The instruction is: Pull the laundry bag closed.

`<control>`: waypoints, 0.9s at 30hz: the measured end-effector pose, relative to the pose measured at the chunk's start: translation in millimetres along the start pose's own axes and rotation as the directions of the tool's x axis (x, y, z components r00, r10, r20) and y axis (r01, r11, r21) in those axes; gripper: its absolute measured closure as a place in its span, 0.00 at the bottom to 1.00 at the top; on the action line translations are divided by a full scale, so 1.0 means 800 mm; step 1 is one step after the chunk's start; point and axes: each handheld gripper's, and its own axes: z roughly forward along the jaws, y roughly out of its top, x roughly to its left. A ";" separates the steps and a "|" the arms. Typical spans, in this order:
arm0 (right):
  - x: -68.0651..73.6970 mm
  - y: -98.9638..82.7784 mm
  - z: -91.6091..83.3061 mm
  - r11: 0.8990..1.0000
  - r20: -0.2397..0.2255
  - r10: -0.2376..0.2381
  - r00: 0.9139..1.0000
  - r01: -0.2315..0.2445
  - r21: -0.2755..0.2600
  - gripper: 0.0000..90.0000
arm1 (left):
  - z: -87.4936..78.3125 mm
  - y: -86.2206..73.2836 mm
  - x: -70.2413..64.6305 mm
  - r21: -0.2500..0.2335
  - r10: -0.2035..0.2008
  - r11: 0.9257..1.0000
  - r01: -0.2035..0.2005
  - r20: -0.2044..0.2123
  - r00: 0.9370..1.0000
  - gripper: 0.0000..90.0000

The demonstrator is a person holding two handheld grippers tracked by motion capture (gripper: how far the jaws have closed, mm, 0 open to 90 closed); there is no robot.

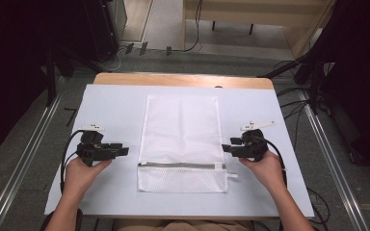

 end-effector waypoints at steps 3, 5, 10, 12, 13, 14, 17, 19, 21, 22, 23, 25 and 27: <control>0.001 -0.001 -0.001 1.000 0.005 -0.004 1.000 0.004 -0.006 0.56 | 0.002 0.000 -0.003 -0.010 0.024 1.000 -0.024 -0.010 1.000 0.66; 0.001 0.000 -0.001 1.000 0.012 -0.005 1.000 0.005 -0.009 0.55 | 0.003 0.000 -0.004 -0.011 0.032 0.999 -0.032 -0.009 0.999 0.66; 0.003 0.001 -0.001 1.000 0.002 -0.009 1.000 0.009 -0.010 0.59 | 0.005 -0.007 -0.007 -0.027 0.066 0.997 -0.066 -0.005 0.998 0.61; 0.004 0.001 -0.001 1.000 -0.004 -0.007 1.000 0.007 -0.014 0.60 | 0.006 -0.007 -0.008 -0.033 0.053 0.998 -0.053 -0.007 0.999 0.61; 0.004 0.001 -0.001 1.000 -0.003 -0.008 1.000 0.008 -0.014 0.60 | 0.006 -0.007 -0.008 -0.033 0.048 0.998 -0.049 -0.009 0.999 0.61; 0.004 0.001 -0.001 1.000 -0.004 -0.009 1.000 0.009 -0.010 0.60 | 0.007 -0.007 -0.007 -0.034 0.046 0.998 -0.046 0.000 0.999 0.62; 0.004 0.001 0.000 1.000 -0.002 -0.008 1.000 0.008 -0.005 0.60 | 0.007 -0.006 -0.006 -0.021 0.043 0.999 -0.044 -0.011 0.999 0.61; 0.003 0.001 0.000 1.000 0.001 0.004 1.000 -0.004 0.001 0.59 | 0.008 -0.004 -0.005 -0.022 0.023 1.000 -0.023 0.003 1.000 0.56; 0.002 0.001 0.001 1.000 -0.007 0.016 1.000 -0.016 0.002 0.60 | 0.007 -0.002 -0.001 -0.022 -0.002 1.000 0.003 0.026 1.000 0.55; 0.001 0.001 0.001 1.000 -0.005 0.017 1.000 -0.017 0.001 0.59 | 0.007 -0.001 0.000 -0.027 -0.005 1.000 0.005 0.030 1.000 0.54; 0.001 0.001 0.001 1.000 -0.004 0.014 1.000 -0.014 0.000 0.58 | 0.007 -0.001 0.000 -0.028 0.001 1.000 0.000 0.022 1.000 0.53; 0.001 0.000 0.002 1.000 0.005 0.012 1.000 -0.012 0.003 0.57 | 0.007 0.000 0.000 -0.027 0.004 1.000 -0.004 0.007 1.000 0.51; 0.001 -0.001 0.002 1.000 0.008 0.008 1.000 -0.008 0.010 0.56 | 0.007 0.000 0.000 -0.029 0.007 1.000 -0.007 -0.002 1.000 0.46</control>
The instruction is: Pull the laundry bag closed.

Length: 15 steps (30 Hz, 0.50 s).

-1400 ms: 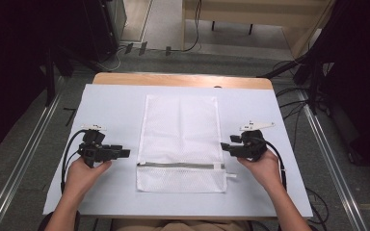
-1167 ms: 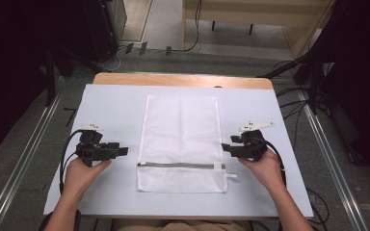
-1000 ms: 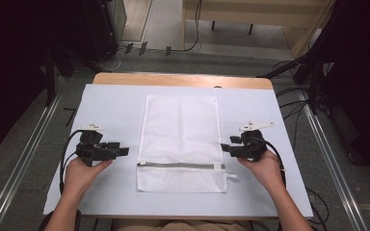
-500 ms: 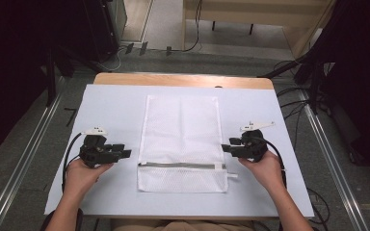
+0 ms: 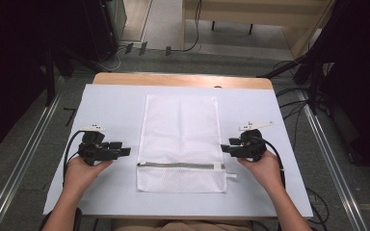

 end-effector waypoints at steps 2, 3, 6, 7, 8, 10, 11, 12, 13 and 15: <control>0.001 -0.001 0.000 1.000 0.007 -0.008 1.000 0.008 0.007 0.56 | 0.002 0.002 -0.002 -0.009 0.007 1.000 -0.007 -0.012 1.000 0.45; 0.001 -0.002 0.000 1.000 0.009 -0.011 1.000 0.011 0.006 0.55 | 0.002 0.002 -0.002 -0.009 0.007 1.000 -0.007 -0.012 1.000 0.46; 0.000 -0.004 -0.002 1.000 0.006 -0.006 1.000 0.006 0.003 0.55 | 0.006 0.006 -0.003 0.001 0.011 1.000 -0.011 -0.016 1.000 0.45; 0.000 -0.005 -0.003 1.000 0.005 -0.005 1.000 0.005 0.003 0.55 | 0.007 0.007 -0.002 0.005 0.012 1.000 -0.012 -0.014 1.000 0.45; -0.001 -0.006 -0.004 1.000 0.008 0.001 1.000 -0.001 0.003 0.55 | 0.008 0.008 -0.002 0.003 0.001 1.000 -0.001 -0.012 1.000 0.45; -0.001 -0.009 -0.007 1.000 0.012 0.001 1.000 -0.001 -0.001 0.55 | 0.009 0.011 -0.001 0.004 -0.005 1.000 0.005 -0.008 1.000 0.44; -0.001 -0.009 -0.007 1.000 0.012 0.001 1.000 -0.001 -0.001 0.55 | 0.009 0.011 -0.001 0.004 -0.005 1.000 0.005 -0.008 1.000 0.44; -0.002 -0.011 -0.009 1.000 0.017 -0.004 1.000 0.004 -0.007 0.56 | 0.010 0.013 -0.001 0.006 -0.006 1.000 0.006 -0.003 1.000 0.44; -0.001 -0.011 -0.010 1.000 0.018 0.001 1.000 -0.001 -0.006 0.56 | 0.010 0.013 -0.001 0.006 -0.006 1.000 0.006 -0.003 1.000 0.44; 0.000 -0.012 -0.011 1.000 0.013 0.003 1.000 -0.003 -0.003 0.57 | 0.012 0.014 -0.002 0.010 -0.004 1.000 0.004 -0.003 1.000 0.44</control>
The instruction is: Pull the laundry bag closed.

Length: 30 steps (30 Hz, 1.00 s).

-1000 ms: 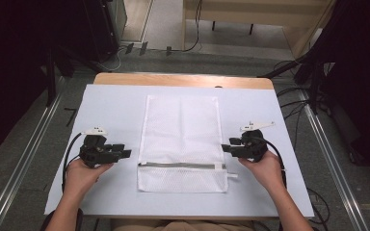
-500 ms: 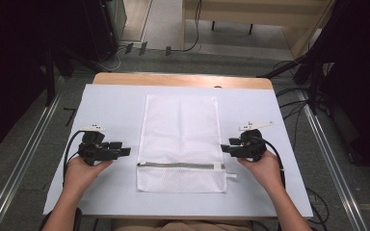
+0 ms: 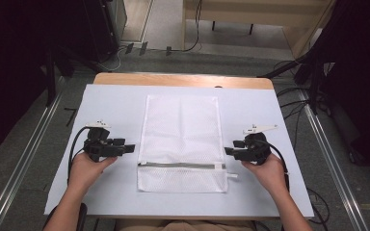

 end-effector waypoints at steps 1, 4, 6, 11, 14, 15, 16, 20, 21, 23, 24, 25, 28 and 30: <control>0.002 0.000 -0.001 1.000 -0.002 0.001 1.000 -0.001 0.001 0.58 | 0.001 0.000 0.000 -0.005 0.001 1.000 -0.001 0.001 1.000 0.44; 0.007 0.000 -0.003 1.000 -0.005 -0.011 1.000 0.011 -0.005 0.59 | 0.001 0.000 0.000 0.005 0.009 1.000 -0.009 -0.008 1.000 0.44; 0.008 0.000 -0.005 1.000 -0.008 -0.022 1.000 0.022 -0.012 0.58 | 0.000 0.000 0.000 -0.001 0.005 1.000 -0.005 -0.013 1.000 0.43; 0.014 0.001 -0.006 1.000 -0.024 -0.027 0.999 0.027 -0.007 0.60 | -0.003 0.000 0.002 -0.004 -0.009 1.000 0.009 -0.010 1.000 0.44; 0.025 0.002 -0.005 0.999 -0.022 -0.046 0.999 0.046 0.004 0.61 | -0.003 0.000 0.003 -0.001 -0.012 1.000 0.012 -0.013 1.000 0.43; 0.027 0.002 -0.005 0.998 -0.013 -0.062 0.998 0.062 0.005 0.61 | -0.003 0.000 0.003 -0.001 -0.012 1.000 0.012 -0.013 1.000 0.43; 0.028 0.002 -0.005 0.998 -0.018 -0.070 0.997 0.070 0.004 0.61 | -0.003 0.000 0.003 0.000 -0.009 1.000 0.009 -0.010 1.000 0.43; 0.032 0.003 -0.004 0.998 -0.035 -0.057 0.998 0.057 0.007 0.61 | -0.002 -0.001 0.003 0.003 -0.006 1.000 0.006 -0.013 1.000 0.43; 0.033 0.004 -0.003 0.998 -0.045 -0.056 0.997 0.056 0.006 0.61 | -0.003 -0.001 0.003 0.002 -0.007 1.000 0.007 -0.013 1.000 0.43; 0.040 0.005 -0.002 0.998 -0.058 -0.065 0.996 0.066 0.007 0.63 | -0.003 -0.001 0.004 0.000 -0.011 1.000 0.011 -0.011 1.000 0.43; 0.040 0.005 -0.002 0.998 -0.058 -0.065 0.996 0.066 0.007 0.63 | -0.003 -0.001 0.004 0.000 -0.011 1.000 0.011 -0.011 1.000 0.43; 0.049 0.007 0.000 0.996 -0.049 -0.089 0.995 0.090 0.019 0.63 | -0.004 -0.001 0.005 -0.002 -0.012 1.000 0.011 -0.014 1.000 0.43; 0.057 0.008 0.003 0.993 -0.059 -0.113 0.992 0.115 0.025 0.63 | -0.005 -0.002 0.006 -0.003 -0.015 1.000 0.015 -0.016 1.000 0.43; 0.068 0.012 0.007 0.992 -0.091 -0.120 0.989 0.123 0.027 0.65 | -0.008 -0.004 0.007 -0.009 -0.018 1.000 0.018 -0.017 1.000 0.43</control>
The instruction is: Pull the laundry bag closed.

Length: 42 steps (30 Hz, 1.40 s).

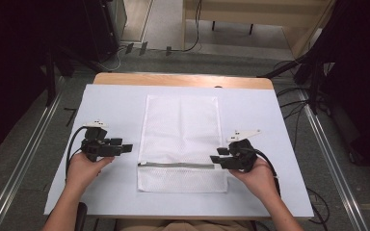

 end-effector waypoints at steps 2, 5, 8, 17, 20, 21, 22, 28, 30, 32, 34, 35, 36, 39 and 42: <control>0.003 0.002 0.002 1.000 -0.010 -0.005 1.000 0.005 0.001 0.65 | -0.001 -0.001 0.000 -0.001 -0.003 1.000 0.003 -0.001 1.000 0.43; 0.013 0.008 0.011 1.000 -0.041 -0.017 0.999 0.017 0.006 0.66 | -0.003 -0.003 0.001 -0.005 -0.005 1.000 0.005 -0.004 1.000 0.42; 0.021 0.013 0.017 0.999 -0.055 -0.031 0.998 0.032 0.012 0.67 | -0.004 -0.004 0.001 -0.006 -0.007 1.000 0.007 -0.003 1.000 0.42; 0.036 0.022 0.027 0.999 -0.083 -0.043 0.996 0.044 0.013 0.69 | -0.006 -0.007 0.001 -0.017 -0.011 1.000 0.011 -0.006 1.000 0.42; 0.041 0.025 0.031 0.999 -0.093 -0.046 0.995 0.047 0.012 0.71 | -0.007 -0.007 0.001 -0.016 -0.010 1.000 0.009 -0.008 1.000 0.42; 0.041 0.026 0.033 0.999 -0.098 -0.048 0.994 0.049 0.010 0.71 | -0.007 -0.008 0.002 -0.020 -0.012 1.000 0.012 -0.011 1.000 0.42; 0.043 0.028 0.035 0.999 -0.104 -0.045 0.994 0.046 0.011 0.71 | -0.007 -0.008 0.002 -0.020 -0.012 1.000 0.011 -0.011 1.000 0.42; 0.052 0.034 0.045 0.998 -0.119 -0.056 0.991 0.058 0.014 0.73 | -0.007 -0.008 0.002 -0.021 -0.011 1.000 0.011 -0.016 1.000 0.42; 0.056 0.036 0.047 0.998 -0.125 -0.056 0.991 0.059 0.021 0.75 | -0.007 -0.008 0.002 -0.021 -0.011 1.000 0.010 -0.015 1.000 0.42; 0.060 0.039 0.051 0.997 -0.132 -0.065 0.989 0.069 0.020 0.76 | -0.008 -0.008 0.003 -0.023 -0.010 1.000 0.010 -0.013 1.000 0.42; 0.063 0.043 0.054 0.998 -0.144 -0.057 0.988 0.061 0.025 0.77 | -0.008 -0.008 0.003 -0.022 -0.011 1.000 0.011 -0.017 1.000 0.42; 0.064 0.045 0.056 0.998 -0.153 -0.056 0.987 0.060 0.023 0.77 | -0.008 -0.008 0.003 -0.024 -0.012 1.000 0.011 -0.015 1.000 0.42; 0.065 0.046 0.057 0.999 -0.161 -0.043 0.986 0.047 0.022 0.78 | -0.008 -0.008 0.003 -0.025 -0.012 1.000 0.011 -0.016 1.000 0.42; 0.070 0.050 0.060 0.998 -0.162 -0.055 0.985 0.060 0.029 0.79 | -0.008 -0.008 0.004 -0.025 -0.011 1.000 0.010 -0.018 1.000 0.42; 0.074 0.054 0.064 0.997 -0.166 -0.072 0.984 0.078 0.029 0.79 | -0.008 -0.008 0.004 -0.030 -0.013 0.999 0.012 -0.018 1.000 0.42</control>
